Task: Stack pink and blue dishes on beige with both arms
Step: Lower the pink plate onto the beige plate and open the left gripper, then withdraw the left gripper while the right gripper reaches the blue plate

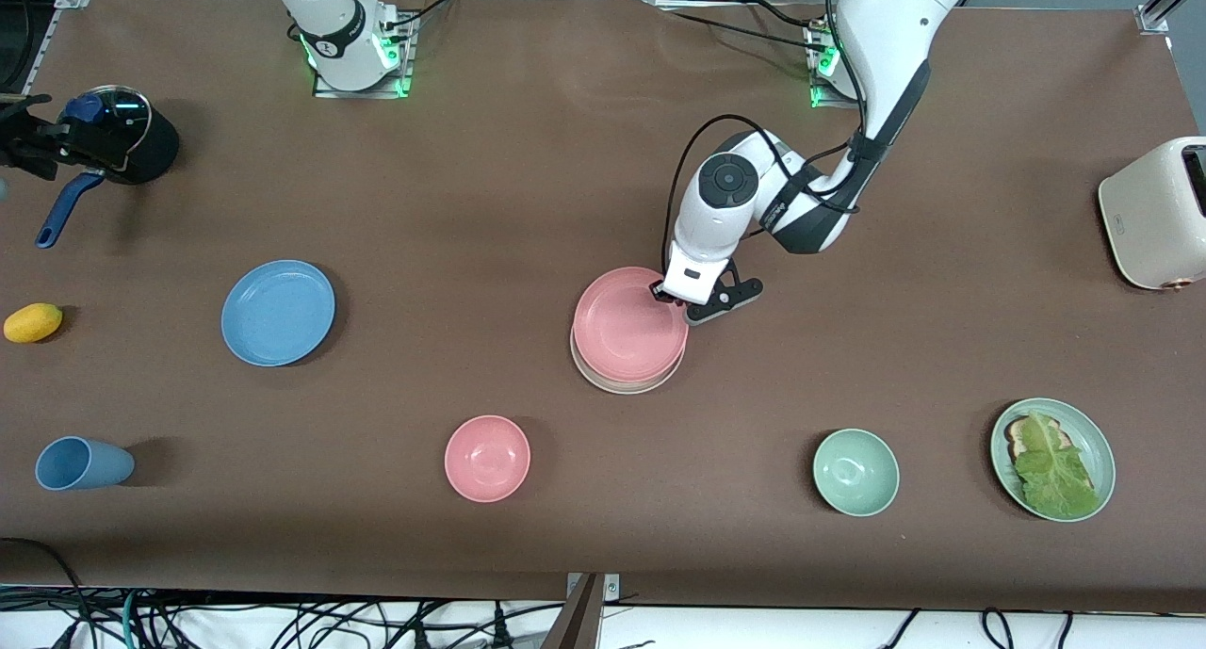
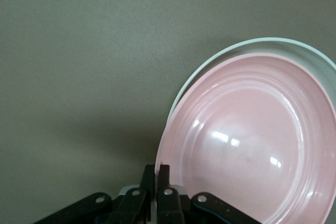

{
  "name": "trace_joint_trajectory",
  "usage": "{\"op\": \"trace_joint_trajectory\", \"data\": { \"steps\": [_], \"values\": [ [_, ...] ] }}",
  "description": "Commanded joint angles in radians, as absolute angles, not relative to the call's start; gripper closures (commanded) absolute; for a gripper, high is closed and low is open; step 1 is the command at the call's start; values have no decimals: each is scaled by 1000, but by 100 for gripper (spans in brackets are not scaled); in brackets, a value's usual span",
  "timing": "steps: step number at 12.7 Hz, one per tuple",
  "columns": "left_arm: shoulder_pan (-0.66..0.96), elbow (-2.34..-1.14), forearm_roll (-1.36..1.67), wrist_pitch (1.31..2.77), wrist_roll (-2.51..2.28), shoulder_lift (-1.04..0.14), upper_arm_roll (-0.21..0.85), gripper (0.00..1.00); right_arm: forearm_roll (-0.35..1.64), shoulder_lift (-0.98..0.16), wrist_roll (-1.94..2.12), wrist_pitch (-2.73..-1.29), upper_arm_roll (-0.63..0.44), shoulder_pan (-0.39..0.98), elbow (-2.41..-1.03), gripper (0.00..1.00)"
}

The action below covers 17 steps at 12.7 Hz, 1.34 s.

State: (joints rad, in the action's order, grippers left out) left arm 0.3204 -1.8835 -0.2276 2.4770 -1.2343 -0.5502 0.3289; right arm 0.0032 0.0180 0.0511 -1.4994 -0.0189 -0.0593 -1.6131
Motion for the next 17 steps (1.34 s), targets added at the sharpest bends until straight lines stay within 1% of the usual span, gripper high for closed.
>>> {"op": "trace_joint_trajectory", "data": {
  "steps": [1, 3, 6, 8, 9, 12, 13, 14, 17],
  "values": [
    [334, -1850, -264, 2480, -1261, -571, 321, 81, 8, 11, 44, -1477, -20, -60, -1591, 0],
    [334, -1838, -264, 2480, -1259, -572, 314, 68, 8, 11, 44, -1477, -21, -61, -1591, 0],
    [331, -1822, -262, 2479, -1250, -575, 307, 57, 8, 11, 46, -1477, -23, -61, -1592, 0],
    [316, -1797, -264, 2461, -1215, -568, 307, 41, 8, 12, 46, -1477, -23, -61, -1592, 0],
    [307, -1786, -258, 2423, -1172, -561, 307, 34, 9, 11, 46, -1477, -23, -61, -1592, 0],
    [278, -1702, -249, 2277, -1047, -543, 308, 21, 8, 12, 45, -1474, -23, -61, -1592, 0],
    [267, -1680, -227, 2238, -992, -538, 308, 14, 8, 12, 43, -1471, -23, -61, -1592, 0],
    [247, -1663, -192, 2212, -923, -526, 308, 0, 6, 11, 54, -1468, -23, -61, -1591, 0],
    [183, -1661, -144, 2165, -740, -485, 308, 0, 0, -6, 51, -1441, -25, -74, -1592, 0]
  ]
}}
